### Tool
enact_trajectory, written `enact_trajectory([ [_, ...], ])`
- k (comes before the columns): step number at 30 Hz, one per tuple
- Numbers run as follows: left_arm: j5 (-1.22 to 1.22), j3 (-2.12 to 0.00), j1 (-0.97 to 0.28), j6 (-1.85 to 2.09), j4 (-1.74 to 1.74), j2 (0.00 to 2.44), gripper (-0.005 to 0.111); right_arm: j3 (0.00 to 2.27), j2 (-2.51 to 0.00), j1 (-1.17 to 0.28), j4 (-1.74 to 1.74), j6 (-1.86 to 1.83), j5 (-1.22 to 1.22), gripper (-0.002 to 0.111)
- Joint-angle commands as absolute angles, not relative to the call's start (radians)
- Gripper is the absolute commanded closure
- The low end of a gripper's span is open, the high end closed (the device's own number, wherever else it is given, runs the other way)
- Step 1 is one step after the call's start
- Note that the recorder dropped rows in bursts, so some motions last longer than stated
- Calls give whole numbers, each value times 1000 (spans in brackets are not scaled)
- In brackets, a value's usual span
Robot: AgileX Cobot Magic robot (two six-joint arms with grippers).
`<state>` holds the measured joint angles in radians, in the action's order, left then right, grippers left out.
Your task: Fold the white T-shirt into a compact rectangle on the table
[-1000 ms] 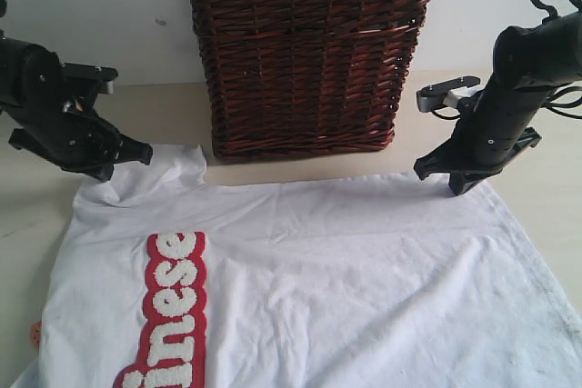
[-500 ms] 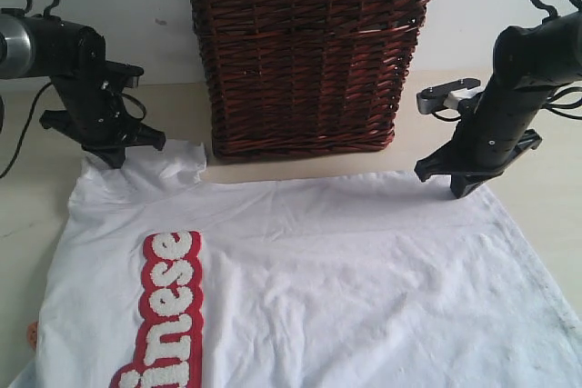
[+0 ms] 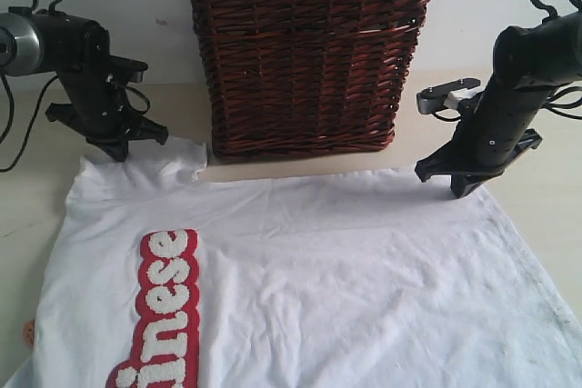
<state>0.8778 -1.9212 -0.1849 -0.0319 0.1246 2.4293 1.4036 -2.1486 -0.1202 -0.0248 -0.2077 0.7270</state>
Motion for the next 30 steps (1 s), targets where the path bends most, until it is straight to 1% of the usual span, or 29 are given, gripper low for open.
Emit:
enact_trajectory([
  [1, 833, -1917, -181, 0, 62, 2359, 107, 1454, -2142, -116, -24, -216, 749, 108],
  [10, 811, -1846, -171, 22, 66, 2219, 107, 1473, -2041, -116, -24, -216, 724, 108],
  [17, 773, -1674, -150, 24, 66, 2093, 107, 1462, -1972, -116, -28, -214, 790, 108],
  [24, 695, -1421, -147, 20, 57, 1915, 107, 1297, -1857, -116, -29, -214, 794, 108],
  [30, 662, -1222, -149, 20, 33, 1766, 107, 1132, -1808, -116, -37, -166, 784, 108],
])
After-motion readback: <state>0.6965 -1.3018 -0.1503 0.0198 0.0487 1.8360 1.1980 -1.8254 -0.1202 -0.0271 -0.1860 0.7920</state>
